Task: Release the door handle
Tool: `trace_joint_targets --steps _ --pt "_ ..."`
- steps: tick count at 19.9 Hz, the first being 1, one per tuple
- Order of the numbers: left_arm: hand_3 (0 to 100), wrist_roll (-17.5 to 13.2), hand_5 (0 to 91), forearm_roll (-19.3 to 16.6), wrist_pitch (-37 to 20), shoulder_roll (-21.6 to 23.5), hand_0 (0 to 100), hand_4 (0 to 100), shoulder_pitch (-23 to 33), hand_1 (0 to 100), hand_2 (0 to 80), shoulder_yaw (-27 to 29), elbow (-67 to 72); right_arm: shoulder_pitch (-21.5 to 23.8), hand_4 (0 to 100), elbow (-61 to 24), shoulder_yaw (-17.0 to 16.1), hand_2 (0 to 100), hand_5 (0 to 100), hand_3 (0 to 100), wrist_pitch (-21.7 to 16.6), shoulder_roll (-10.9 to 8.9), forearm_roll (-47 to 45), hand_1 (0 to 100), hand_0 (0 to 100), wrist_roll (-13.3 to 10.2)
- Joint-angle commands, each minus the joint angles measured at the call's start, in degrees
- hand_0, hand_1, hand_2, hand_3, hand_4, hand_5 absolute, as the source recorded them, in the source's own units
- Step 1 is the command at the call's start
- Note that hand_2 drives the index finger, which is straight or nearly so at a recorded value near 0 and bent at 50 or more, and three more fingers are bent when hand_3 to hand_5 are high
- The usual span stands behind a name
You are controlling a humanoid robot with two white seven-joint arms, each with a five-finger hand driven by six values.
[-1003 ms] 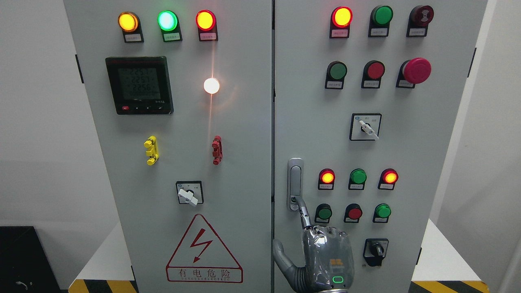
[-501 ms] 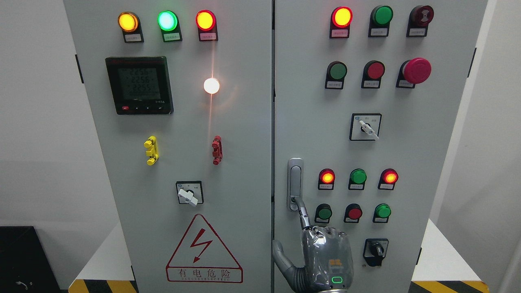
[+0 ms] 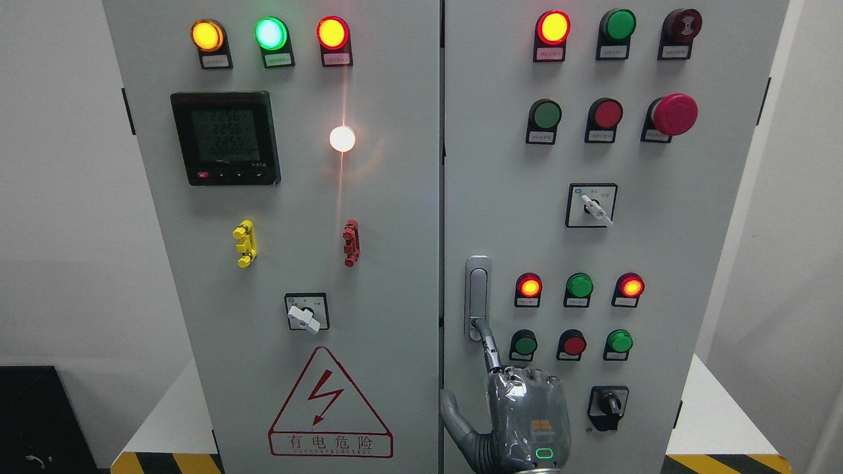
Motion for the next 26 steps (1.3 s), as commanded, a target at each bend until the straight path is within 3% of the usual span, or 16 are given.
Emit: trace_joint_targets --steps 1,26 --pt "0 0.0 0.0 0.0 0.1 0.0 12 0 0.0 56 0.0 0.0 0.0 0.0 100 0.5 0.2 6 100 100 0.0 0.00 0.0 31 36 0.2" --pt "0 0.0 0.0 0.0 0.0 0.0 12 0 0.0 56 0.0 0.0 0.0 -0.1 100 2.8 -0.1 7 100 100 0.2 0.00 0.3 31 36 0.2"
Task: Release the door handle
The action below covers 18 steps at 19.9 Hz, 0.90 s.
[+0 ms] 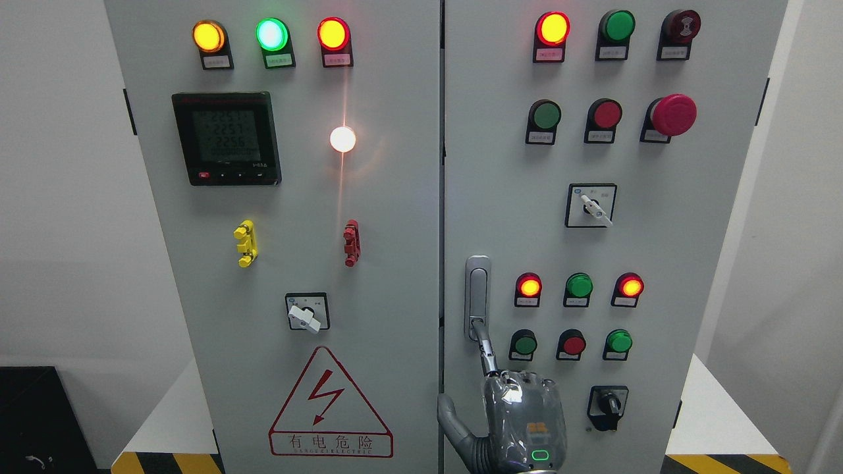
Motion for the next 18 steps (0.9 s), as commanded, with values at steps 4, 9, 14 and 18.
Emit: trace_joint_targets --steps 4,9,14,18 --pt "0 0.0 0.0 0.1 0.0 0.0 12 0 0.0 56 0.0 0.0 0.0 0.1 100 1.5 -0.2 7 100 100 0.1 0.02 0.0 31 36 -0.1" --pt "0 0.0 0.0 0.0 0.0 0.0 12 0 0.0 56 0.0 0.0 0.0 0.1 100 1.6 -0.2 8 100 100 0.2 0.02 0.0 31 36 -0.1" --pt "0 0.0 0.0 0.0 0.0 0.0 12 0 0.0 56 0.0 0.0 0.0 0.2 100 1.6 -0.3 8 100 100 0.4 0.02 0.0 31 36 -0.1" --pt "0 0.0 0.0 0.0 0.0 0.0 12 0 0.0 56 0.0 0.0 0.0 0.2 100 1.6 -0.2 8 100 100 0.4 0.02 0.0 31 36 -0.1"
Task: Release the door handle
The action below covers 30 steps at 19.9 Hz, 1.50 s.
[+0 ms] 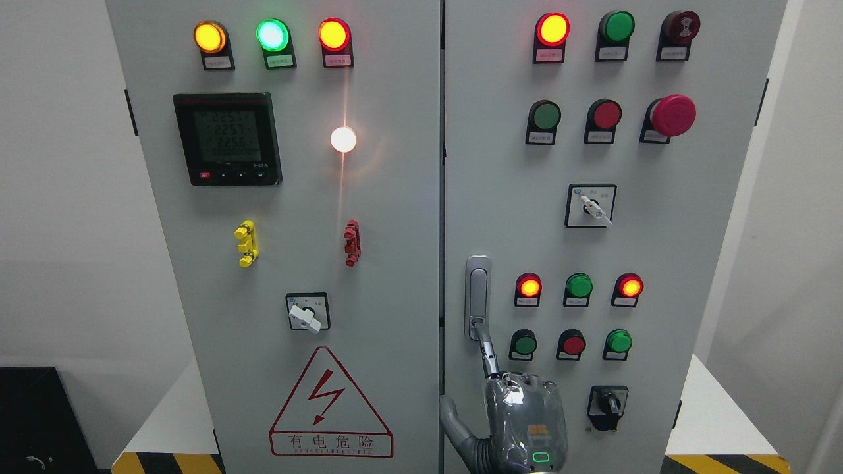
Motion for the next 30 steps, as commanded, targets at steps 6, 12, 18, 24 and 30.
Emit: trace_joint_targets --steps 6,12,18,24,30 --pt "0 0.0 0.0 0.0 0.0 0.0 12 0 0.0 56 0.0 0.0 0.0 0.1 100 1.0 0.2 8 100 100 0.0 0.00 0.0 31 36 0.0" --pt "0 0.0 0.0 0.0 0.0 0.0 12 0 0.0 56 0.0 0.0 0.0 0.1 100 1.0 0.4 9 100 100 0.0 0.00 0.0 31 36 0.0" --pt "0 0.0 0.0 0.0 0.0 0.0 12 0 0.0 56 0.0 0.0 0.0 0.2 100 1.1 0.4 9 100 100 0.0 -0.09 0.0 31 36 0.0" --pt "0 0.0 0.0 0.0 0.0 0.0 12 0 0.0 56 0.0 0.0 0.0 0.3 100 1.5 0.4 10 100 100 0.0 -0.09 0.0 31 36 0.0" --pt "0 0.0 0.0 0.0 0.0 0.0 12 0 0.0 56 0.0 0.0 0.0 0.4 100 1.7 0.5 10 100 100 0.0 -0.09 0.0 31 36 0.0"
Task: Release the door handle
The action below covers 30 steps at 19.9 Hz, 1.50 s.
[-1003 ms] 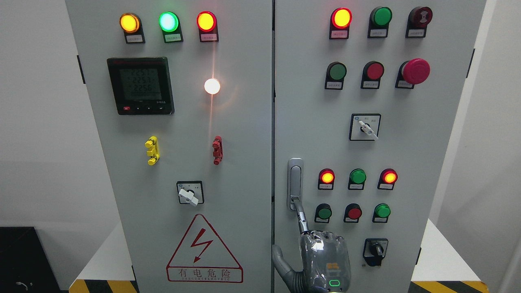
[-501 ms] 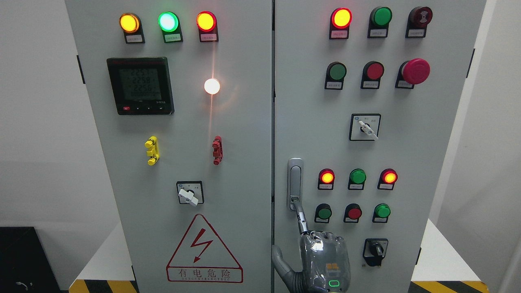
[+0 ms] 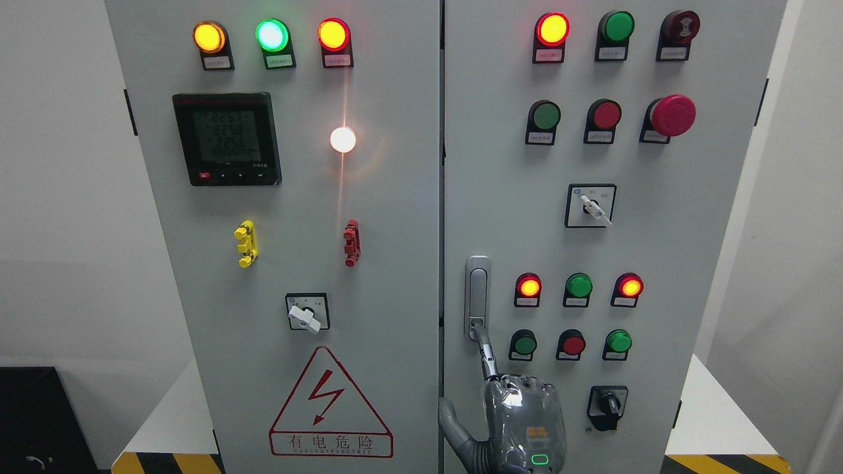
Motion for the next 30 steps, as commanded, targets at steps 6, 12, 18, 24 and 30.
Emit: trace_joint_targets --steps 6,12,18,24,30 --pt "0 0.0 0.0 0.0 0.0 0.0 12 0 0.0 56 0.0 0.0 0.0 0.1 100 2.2 0.0 10 100 100 0.0 -0.02 0.0 31 36 -0.1" --pt "0 0.0 0.0 0.0 0.0 0.0 12 0 0.0 56 0.0 0.0 0.0 0.1 100 2.2 -0.1 10 100 100 0.0 -0.02 0.0 31 36 -0.1" --pt "0 0.0 0.0 0.0 0.0 0.0 12 0 0.0 56 0.0 0.0 0.0 0.3 100 2.2 -0.1 10 100 100 0.0 -0.02 0.0 31 36 -0.2" --pt "0 0.0 0.0 0.0 0.0 0.0 12 0 0.0 56 0.0 0.0 0.0 0.3 100 2.1 -0.2 10 100 100 0.0 -0.11 0.0 31 36 -0.2" --pt "0 0.0 0.0 0.0 0.0 0.0 12 0 0.0 56 0.0 0.0 0.0 0.3 100 1.8 -0.2 10 100 100 0.0 -0.20 0.0 31 36 -0.2"
